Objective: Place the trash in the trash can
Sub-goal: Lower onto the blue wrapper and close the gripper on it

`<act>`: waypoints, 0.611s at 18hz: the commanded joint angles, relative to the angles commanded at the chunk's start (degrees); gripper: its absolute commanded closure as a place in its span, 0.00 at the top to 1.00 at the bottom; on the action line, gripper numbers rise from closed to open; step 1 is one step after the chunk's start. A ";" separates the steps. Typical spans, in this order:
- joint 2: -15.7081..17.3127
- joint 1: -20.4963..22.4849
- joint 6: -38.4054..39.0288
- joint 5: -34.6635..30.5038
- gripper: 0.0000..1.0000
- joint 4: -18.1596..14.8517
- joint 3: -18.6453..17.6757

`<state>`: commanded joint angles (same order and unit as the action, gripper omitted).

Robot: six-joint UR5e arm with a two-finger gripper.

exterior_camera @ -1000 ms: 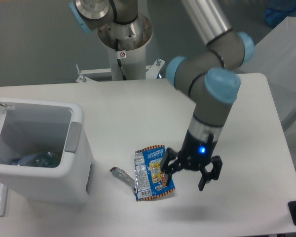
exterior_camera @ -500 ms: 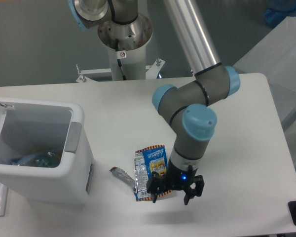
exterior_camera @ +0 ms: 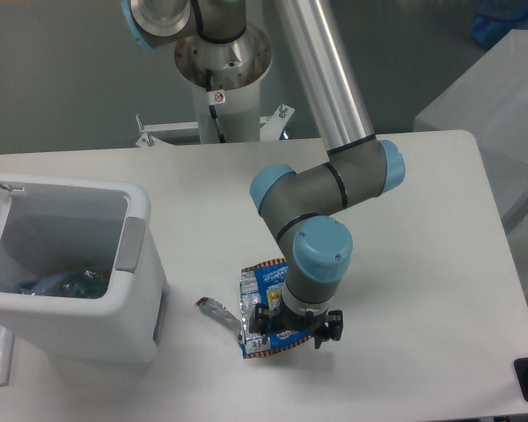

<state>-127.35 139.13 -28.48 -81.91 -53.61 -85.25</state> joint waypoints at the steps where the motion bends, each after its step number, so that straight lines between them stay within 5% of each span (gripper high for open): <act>1: -0.26 0.00 0.00 -0.09 0.96 0.09 0.09; 11: -0.97 -0.18 0.00 -2.99 0.93 0.00 0.61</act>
<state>-128.32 138.96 -28.48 -84.90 -53.61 -84.64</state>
